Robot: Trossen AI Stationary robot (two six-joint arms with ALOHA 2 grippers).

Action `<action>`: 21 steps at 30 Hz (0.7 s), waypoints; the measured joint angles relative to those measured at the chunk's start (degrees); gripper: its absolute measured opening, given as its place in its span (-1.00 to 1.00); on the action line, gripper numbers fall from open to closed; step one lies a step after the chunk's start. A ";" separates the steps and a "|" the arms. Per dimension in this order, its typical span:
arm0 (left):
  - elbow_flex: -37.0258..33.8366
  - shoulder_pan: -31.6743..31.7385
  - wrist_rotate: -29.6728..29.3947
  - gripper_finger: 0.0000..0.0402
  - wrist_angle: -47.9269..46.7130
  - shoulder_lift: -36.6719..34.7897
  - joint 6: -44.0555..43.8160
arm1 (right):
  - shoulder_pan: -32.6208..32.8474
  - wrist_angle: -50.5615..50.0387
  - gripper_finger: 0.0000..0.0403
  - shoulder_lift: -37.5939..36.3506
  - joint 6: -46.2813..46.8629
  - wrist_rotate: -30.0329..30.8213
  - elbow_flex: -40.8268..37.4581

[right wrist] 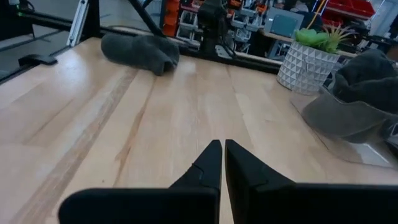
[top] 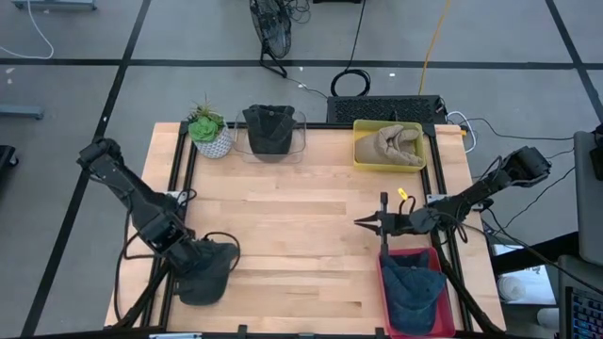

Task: Pick & Place hat
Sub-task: Put the black cap into the transparent bin

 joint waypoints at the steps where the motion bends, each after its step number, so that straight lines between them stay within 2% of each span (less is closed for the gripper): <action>1: -0.02 -0.28 -0.94 -0.25 0.10 0.00 0.07 | 0.00 -0.63 -1.00 0.00 0.14 -0.01 0.00; 6: -1.99 -1.18 -3.81 -0.05 0.81 0.98 -2.12 | 0.00 -1.93 -1.00 0.00 2.79 -0.02 0.00; 10: -4.17 -2.50 -3.83 0.00 0.79 2.35 -2.79 | -0.02 -1.47 -1.00 0.02 2.04 0.02 0.00; 17: -5.16 -4.23 -5.26 -0.12 1.46 4.71 -2.67 | -0.09 1.11 -1.00 0.00 -0.17 0.09 0.00; 21: -5.18 -5.44 -5.76 -0.22 4.91 5.92 -3.66 | -0.09 0.37 -1.00 0.00 1.07 0.09 0.00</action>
